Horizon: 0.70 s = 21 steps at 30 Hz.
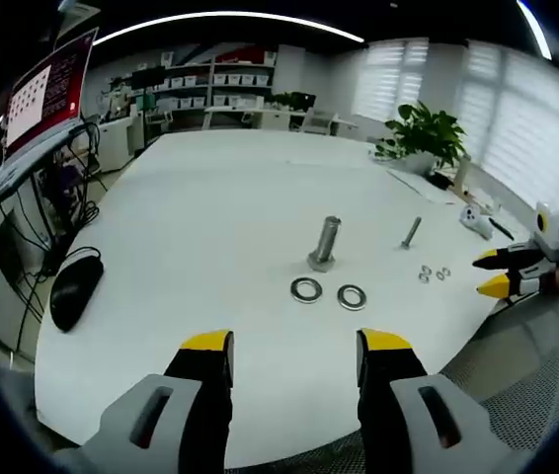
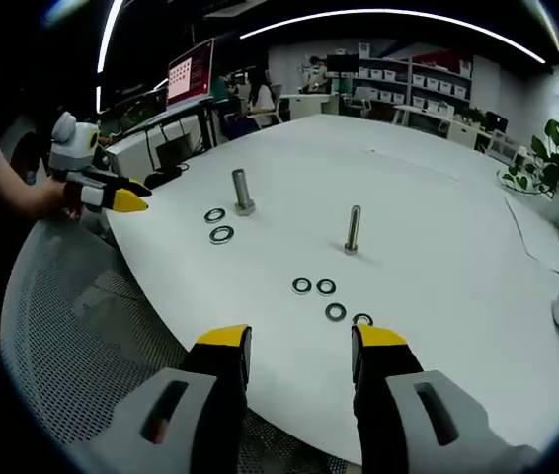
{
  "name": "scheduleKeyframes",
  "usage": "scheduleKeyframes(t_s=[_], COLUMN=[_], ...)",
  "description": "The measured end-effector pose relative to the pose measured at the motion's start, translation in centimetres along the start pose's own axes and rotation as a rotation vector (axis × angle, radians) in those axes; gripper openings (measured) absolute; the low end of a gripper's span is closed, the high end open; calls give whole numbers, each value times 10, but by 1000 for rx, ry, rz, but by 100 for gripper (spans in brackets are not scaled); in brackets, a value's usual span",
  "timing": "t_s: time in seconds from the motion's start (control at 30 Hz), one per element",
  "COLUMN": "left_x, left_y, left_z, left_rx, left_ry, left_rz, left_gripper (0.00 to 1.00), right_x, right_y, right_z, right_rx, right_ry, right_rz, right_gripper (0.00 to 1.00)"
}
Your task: Place the washer onto the threaded stud by aligning its center hole with the stud, sliding it down to the base, and recovering from edge contact or off-axis alignment until the washer reaches the visible bottom stop.
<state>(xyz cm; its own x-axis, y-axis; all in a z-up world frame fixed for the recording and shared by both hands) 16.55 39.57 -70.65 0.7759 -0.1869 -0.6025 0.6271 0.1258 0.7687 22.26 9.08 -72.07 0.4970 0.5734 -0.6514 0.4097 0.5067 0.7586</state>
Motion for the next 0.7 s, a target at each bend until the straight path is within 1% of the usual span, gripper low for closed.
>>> scheduleKeyframes(t_s=[0.13, 0.23, 0.37, 0.7], left_x=[1, 0, 0, 1], left_y=[-1, 0, 1, -1], left_z=[0, -1, -1, 0], left_rx=[5, 4, 2, 6], left_ry=[-1, -1, 1, -3], left_rz=[-9, 1, 6, -5], left_gripper=[47, 46, 46, 46], right_x=[0, 1, 2, 2], right_y=[0, 0, -2, -2], right_z=[0, -1, -1, 0], right_rx=[2, -9, -13, -4], right_ry=[0, 2, 6, 3], right_rz=[1, -3, -13, -9], right_gripper=[43, 43, 42, 42])
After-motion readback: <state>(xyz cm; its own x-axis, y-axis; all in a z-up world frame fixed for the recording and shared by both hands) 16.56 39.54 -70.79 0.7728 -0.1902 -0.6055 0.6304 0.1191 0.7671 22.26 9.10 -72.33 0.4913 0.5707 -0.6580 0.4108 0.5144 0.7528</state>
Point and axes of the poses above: the point that each gripper's makers call its tool centre point, and the gripper's own axes: x roughly forward along the fingers, z roughly to its right, y roughly out of its top, the point moved 4 cm from there along -x, roughly backward along the fingers, and after that the axes turned 4 degrees about -x, right-handed, at the moved point
